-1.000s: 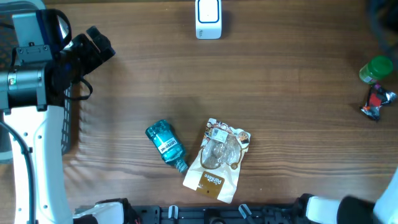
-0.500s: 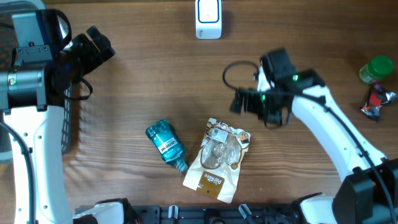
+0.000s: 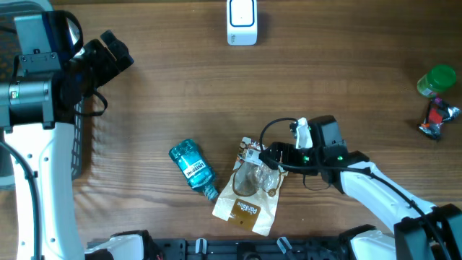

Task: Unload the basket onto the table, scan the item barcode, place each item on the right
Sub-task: 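Reach the right gripper to the mushroom bag's right edge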

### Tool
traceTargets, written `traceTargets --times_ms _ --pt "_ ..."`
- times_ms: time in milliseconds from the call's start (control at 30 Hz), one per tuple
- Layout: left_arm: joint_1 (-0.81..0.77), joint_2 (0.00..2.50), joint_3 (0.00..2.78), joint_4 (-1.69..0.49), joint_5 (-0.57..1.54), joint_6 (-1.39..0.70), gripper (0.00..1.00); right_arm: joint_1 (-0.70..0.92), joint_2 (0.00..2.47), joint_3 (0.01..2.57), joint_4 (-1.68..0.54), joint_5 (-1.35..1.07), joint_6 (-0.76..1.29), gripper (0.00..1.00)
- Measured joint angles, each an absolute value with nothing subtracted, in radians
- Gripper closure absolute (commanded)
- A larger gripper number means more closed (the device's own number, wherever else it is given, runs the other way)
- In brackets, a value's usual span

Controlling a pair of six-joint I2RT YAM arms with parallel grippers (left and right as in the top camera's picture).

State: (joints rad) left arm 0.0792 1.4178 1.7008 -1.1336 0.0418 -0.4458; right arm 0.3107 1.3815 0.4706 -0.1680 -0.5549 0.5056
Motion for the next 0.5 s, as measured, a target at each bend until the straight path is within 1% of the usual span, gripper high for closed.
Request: traceTargets --times_ms 167,267,400,500 --pt "0.079 1.418 1.701 -1.134 0.042 -0.446 0.0 0.311 1.374 0.44 -0.16 -0.651 0.493 0.0" --pt "0.079 1.418 1.701 -1.133 0.042 -0.446 0.0 0.311 1.37 0.432 -0.198 -0.707 0.485 0.0" --pt "0.079 1.418 1.701 -1.134 0.042 -0.446 0.0 0.312 1.328 0.419 -0.295 -0.722 0.482 0.0" --pt "0.079 1.418 1.701 -1.134 0.042 -0.446 0.0 0.312 1.291 0.392 -0.299 -0.723 0.479 0.0"
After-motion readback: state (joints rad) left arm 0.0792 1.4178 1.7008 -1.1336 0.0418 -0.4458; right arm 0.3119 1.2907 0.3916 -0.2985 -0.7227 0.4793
